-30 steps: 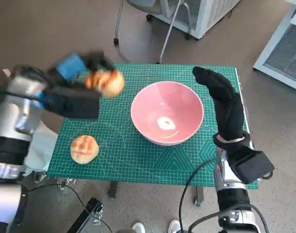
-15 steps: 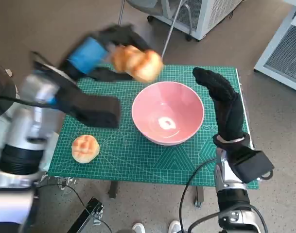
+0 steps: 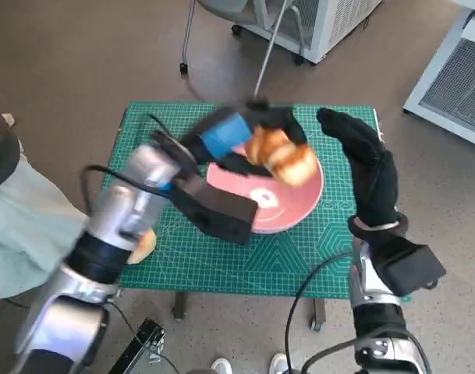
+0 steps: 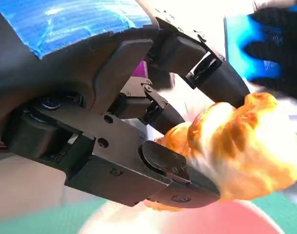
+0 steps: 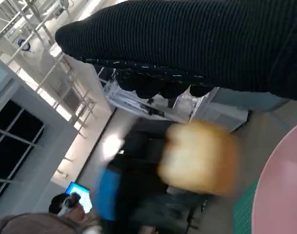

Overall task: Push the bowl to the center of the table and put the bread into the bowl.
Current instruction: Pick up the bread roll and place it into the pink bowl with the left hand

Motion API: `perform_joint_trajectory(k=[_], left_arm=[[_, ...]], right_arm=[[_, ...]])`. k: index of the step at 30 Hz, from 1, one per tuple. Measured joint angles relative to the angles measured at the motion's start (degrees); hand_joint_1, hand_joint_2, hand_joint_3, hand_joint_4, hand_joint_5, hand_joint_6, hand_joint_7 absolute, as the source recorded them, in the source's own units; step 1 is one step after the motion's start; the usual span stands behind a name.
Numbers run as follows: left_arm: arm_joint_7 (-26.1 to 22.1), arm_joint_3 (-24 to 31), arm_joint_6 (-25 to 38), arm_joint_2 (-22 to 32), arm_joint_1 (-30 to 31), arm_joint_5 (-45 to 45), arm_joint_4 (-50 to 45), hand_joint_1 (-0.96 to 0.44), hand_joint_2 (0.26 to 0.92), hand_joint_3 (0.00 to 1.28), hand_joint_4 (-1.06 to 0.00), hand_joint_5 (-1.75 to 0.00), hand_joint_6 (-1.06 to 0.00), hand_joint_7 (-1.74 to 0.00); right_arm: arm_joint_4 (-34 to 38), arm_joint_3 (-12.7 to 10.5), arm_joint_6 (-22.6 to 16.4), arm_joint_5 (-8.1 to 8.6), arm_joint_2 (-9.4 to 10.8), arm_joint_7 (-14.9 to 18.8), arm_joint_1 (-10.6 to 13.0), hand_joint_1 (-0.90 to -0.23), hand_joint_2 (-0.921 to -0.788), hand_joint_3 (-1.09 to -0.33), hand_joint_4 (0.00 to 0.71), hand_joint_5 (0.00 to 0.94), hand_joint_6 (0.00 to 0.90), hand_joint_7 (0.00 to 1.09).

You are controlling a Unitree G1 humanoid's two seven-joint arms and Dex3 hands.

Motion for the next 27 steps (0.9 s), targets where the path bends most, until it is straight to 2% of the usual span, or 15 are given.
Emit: perform_joint_trajectory(k=[2, 4, 6, 7, 8, 9, 11, 14, 17, 20, 27], left_arm=[[0.2, -0.6, -0.2, -0.9, -0.1, 0.3, 1.6, 0.00, 0.919, 0.08, -0.66, -1.25, -0.63, -1.11], [0.7, -1.1, -0.3, -1.6, -0.1, 0.6, 3.2, 0.00, 0.920, 0.08, -0.62, -1.32, -0.67, -1.05], [1.1, -1.6, -0.1, -2.3, -0.3, 1.4, 4.8, 0.00, 0.920, 0.12, -0.56, -1.38, -0.64, -1.07], [1.2, -1.9, 0.1, -2.5, -0.4, 1.7, 5.7, -0.12, 0.920, 0.21, -0.49, -1.11, -0.54, -1.25], [1.1, -2.1, 0.4, -2.7, -0.5, 1.8, 6.2, -0.20, 0.921, 0.27, -0.48, -0.85, -0.47, -1.37], [0.8, -2.3, 0.8, -2.9, -0.5, 1.8, 6.8, -0.14, 0.907, 0.28, -0.44, -0.70, -0.39, -1.23], [-1.5, -2.4, 2.2, -3.3, -0.5, 1.7, 7.4, 0.03, 0.893, 0.28, -0.32, -0.30, -0.33, -0.64], [-8.3, -2.4, 6.0, -3.6, -0.5, 1.0, 7.1, 0.12, 0.900, 0.28, -0.21, -0.10, -0.34, -0.27], [-14.3, -2.4, 9.4, -3.5, -0.5, 0.3, 5.9, 0.10, 0.911, 0.24, -0.17, -0.03, -0.36, -0.13], [-19.5, -2.4, 12.3, -2.9, -0.4, 0.0, 3.0, 0.05, 0.915, 0.18, -0.13, -0.01, -0.35, -0.06], [-24.8, -0.1, 15.5, -1.3, 0.2, -2.9, -4.2, -0.03, 0.894, 0.08, -0.10, 0.00, -0.33, -0.01]], right_arm=[[0.0, -0.1, -0.3, 0.00, -0.1, 0.0, 0.3, -0.552, -0.921, -0.705, 0.416, 0.017, 0.084, 0.83], [0.0, -0.1, -0.5, 0.00, -0.2, -0.1, 0.5, -0.551, -0.921, -0.705, 0.417, 0.017, 0.083, 0.83], [0.0, -0.2, -0.7, 0.00, -0.3, -0.1, 0.7, -0.553, -0.921, -0.703, 0.417, 0.017, 0.085, 0.83], [0.0, -0.2, -0.8, 0.00, -0.3, -0.1, 0.7, -0.556, -0.921, -0.701, 0.417, 0.016, 0.086, 0.82], [0.0, -0.3, -0.9, 0.00, -0.3, -0.1, 0.7, -0.557, -0.921, -0.700, 0.417, 0.016, 0.087, 0.82], [0.1, -0.3, -1.0, 0.01, -0.4, -0.1, 0.8, -0.558, -0.921, -0.698, 0.418, 0.016, 0.090, 0.81], [0.3, -0.5, -1.3, 0.04, -0.4, -0.1, 0.8, -0.560, -0.921, -0.695, 0.419, 0.015, 0.099, 0.80], [0.5, -0.6, -1.5, 0.01, -0.4, -0.5, 0.9, -0.560, -0.921, -0.694, 0.420, 0.015, 0.104, 0.79], [0.7, -0.8, -1.8, -0.04, -0.4, -0.8, 0.9, -0.558, -0.921, -0.694, 0.420, 0.014, 0.107, 0.79], [0.9, -1.0, -1.9, -0.09, -0.5, -1.2, 0.9, -0.556, -0.921, -0.697, 0.420, 0.014, 0.108, 0.78], [1.2, -0.9, -1.9, -0.84, -0.4, -1.8, 0.8, -0.546, -0.921, -0.707, 0.420, 0.013, 0.107, 0.78]])
